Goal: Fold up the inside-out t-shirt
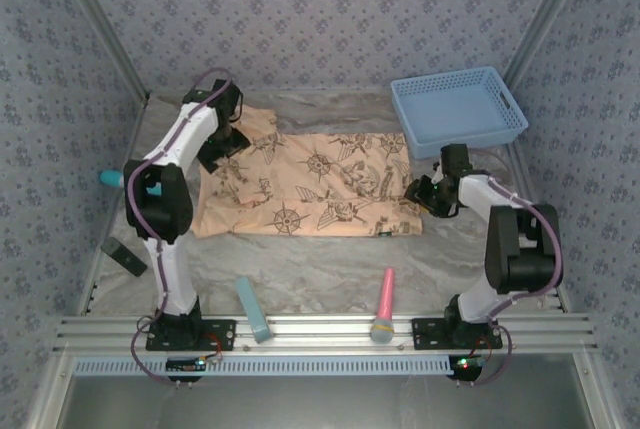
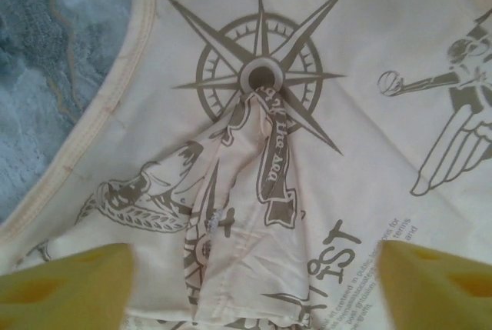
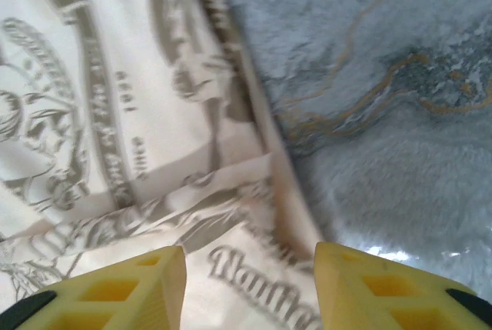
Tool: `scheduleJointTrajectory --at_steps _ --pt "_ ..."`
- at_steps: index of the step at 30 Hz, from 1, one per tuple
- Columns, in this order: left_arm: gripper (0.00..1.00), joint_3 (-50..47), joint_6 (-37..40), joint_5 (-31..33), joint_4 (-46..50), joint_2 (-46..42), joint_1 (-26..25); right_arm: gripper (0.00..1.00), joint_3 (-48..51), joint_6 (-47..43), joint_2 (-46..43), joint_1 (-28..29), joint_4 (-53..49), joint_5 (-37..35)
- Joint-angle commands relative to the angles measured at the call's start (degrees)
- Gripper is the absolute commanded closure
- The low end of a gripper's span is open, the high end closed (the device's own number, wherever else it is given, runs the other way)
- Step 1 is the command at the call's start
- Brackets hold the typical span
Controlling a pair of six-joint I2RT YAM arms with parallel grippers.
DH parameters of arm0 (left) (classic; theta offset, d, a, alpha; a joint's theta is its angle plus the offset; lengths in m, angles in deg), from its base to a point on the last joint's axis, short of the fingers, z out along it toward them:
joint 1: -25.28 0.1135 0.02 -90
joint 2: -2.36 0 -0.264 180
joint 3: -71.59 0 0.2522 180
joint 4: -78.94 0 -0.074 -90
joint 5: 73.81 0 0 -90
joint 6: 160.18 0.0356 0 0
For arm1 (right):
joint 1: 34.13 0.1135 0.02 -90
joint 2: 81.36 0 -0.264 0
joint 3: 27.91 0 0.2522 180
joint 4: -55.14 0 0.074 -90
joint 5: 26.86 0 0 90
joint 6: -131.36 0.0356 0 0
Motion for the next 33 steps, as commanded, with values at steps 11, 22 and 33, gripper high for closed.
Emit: scheduleJointTrajectory --at_steps 11,22,33 --pt "0.32 -36.25 -0.38 -2.53 -9.47 -29.06 -2.22 0.52 2.57 -1.45 -5.32 21.58 1.79 -10.51" --pt "0.42 -51.7 -0.74 2.28 -12.79 -22.12 -1.56 0.55 10.66 2.8 -5.57 17.04 -3.47 -19.29" --pt "0.47 -54.19 -2.45 -0.37 -8.45 -23.93 1.27 0.52 0.22 -10.26 -13.37 29.4 -8.46 -31.09"
